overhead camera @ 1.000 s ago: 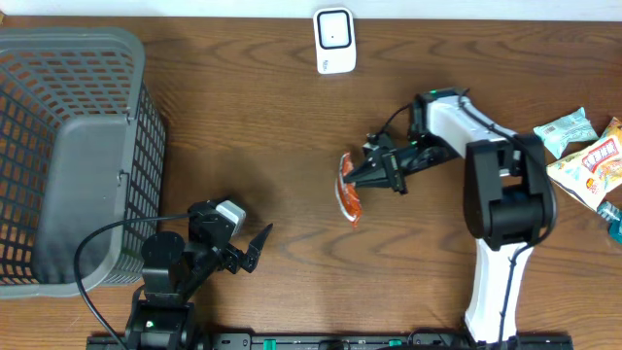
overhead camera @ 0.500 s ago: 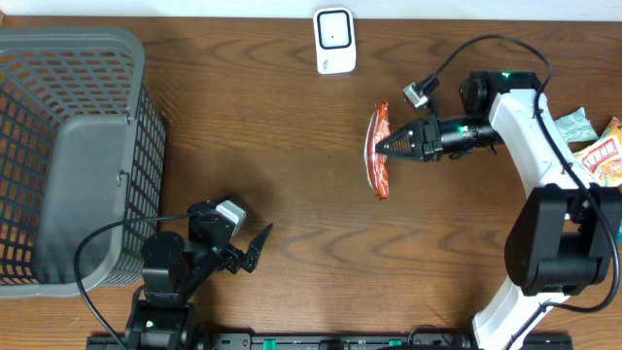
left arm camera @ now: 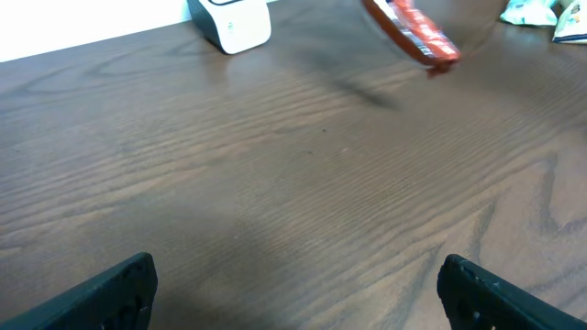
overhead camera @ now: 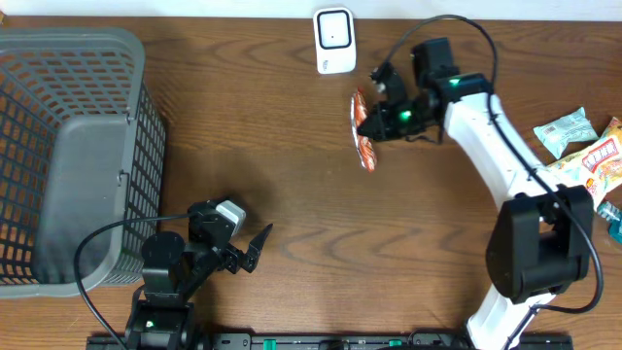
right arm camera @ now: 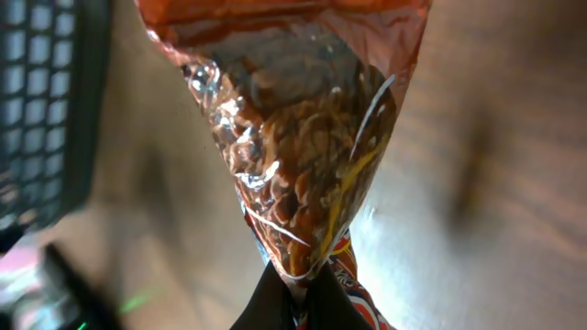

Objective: Scan the item barcode
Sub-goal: 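Carry the chocolate bar up to the scanner with the right gripper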

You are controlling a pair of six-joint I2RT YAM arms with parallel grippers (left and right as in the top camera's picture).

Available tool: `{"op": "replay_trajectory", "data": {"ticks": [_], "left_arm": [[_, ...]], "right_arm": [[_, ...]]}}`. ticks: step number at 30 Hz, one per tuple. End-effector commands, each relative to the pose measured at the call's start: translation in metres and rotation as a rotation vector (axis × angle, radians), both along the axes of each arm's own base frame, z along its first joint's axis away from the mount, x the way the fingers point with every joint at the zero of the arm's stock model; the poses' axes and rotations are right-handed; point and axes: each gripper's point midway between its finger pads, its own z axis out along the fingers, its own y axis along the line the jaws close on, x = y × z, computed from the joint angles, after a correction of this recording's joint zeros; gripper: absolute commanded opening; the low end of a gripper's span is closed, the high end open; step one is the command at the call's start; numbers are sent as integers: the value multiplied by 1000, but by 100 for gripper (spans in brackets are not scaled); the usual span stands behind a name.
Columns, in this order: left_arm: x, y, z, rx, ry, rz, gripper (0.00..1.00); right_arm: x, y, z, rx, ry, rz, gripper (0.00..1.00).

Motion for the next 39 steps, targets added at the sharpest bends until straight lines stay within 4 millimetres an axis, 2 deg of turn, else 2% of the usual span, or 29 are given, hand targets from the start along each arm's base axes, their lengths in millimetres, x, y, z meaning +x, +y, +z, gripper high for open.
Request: {"op": "replay_trajectory", "data": {"ticks": [1, 6, 10, 13, 19, 23, 24, 25, 29, 33, 39], "left_arm": [[1, 1, 0, -5, 0, 11, 98], [1, 1, 0, -5, 0, 11, 98], [1, 1, 0, -5, 0, 11, 98], [1, 1, 0, -5, 0, 11, 98], [1, 1, 0, -5, 0, 11, 98], [1, 1, 0, -5, 0, 11, 98], [1, 1, 0, -5, 0, 11, 98], [1, 1, 0, -5, 0, 11, 98], [1, 1, 0, -5, 0, 11, 98], [1, 1, 0, -5, 0, 11, 98], [1, 1, 0, -5, 0, 11, 98]], "right_arm": [[22, -2, 6, -91, -82, -110, 1], [58, -6, 21, -148, -247, -201, 1], [85, -9, 43, -139, -360, -273, 1], [105, -3, 61, -104, -440, -290, 1], [154, 12, 76, -62, -534, -307, 1], [197, 23, 74, -52, -582, -324, 1], [204, 26, 71, -47, -585, -327, 1], [220, 32, 65, -31, -589, -340, 1], [249, 40, 50, -8, -614, -369, 1], [261, 49, 41, 1, -635, -375, 1], [260, 55, 26, -59, -629, -410, 1]]}}
